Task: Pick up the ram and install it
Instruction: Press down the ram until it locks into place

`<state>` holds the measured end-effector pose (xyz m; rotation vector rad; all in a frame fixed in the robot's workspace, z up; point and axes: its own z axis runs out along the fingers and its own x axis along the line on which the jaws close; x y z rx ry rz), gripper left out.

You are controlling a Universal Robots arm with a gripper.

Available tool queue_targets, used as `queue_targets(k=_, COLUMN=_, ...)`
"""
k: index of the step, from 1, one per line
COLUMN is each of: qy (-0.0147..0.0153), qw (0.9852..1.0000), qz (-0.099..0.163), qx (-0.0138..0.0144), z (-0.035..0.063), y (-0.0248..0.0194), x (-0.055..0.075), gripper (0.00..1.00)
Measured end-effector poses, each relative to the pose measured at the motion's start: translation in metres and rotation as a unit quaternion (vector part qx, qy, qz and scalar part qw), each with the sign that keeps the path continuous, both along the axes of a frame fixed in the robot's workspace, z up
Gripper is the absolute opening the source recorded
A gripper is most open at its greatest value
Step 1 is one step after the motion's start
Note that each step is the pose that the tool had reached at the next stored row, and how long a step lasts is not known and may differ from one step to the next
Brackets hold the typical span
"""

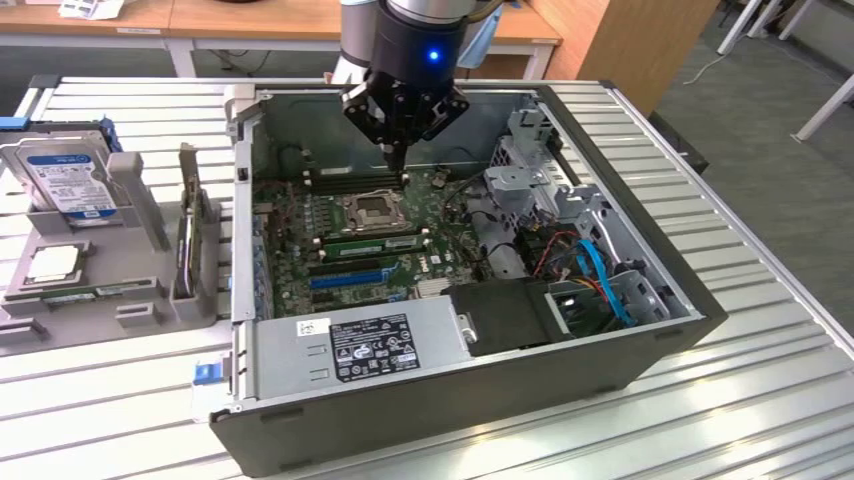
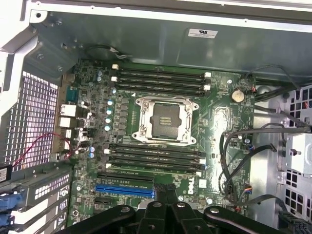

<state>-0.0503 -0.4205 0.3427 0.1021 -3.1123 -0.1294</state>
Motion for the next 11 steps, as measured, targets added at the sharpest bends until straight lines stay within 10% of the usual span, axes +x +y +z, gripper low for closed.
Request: queue_targets(k=11, qy=0.0, qw=0.9999, qz=-0.012, qx=0.0, z=0.0, y=-0.0003, x=0.0, gripper=0.1)
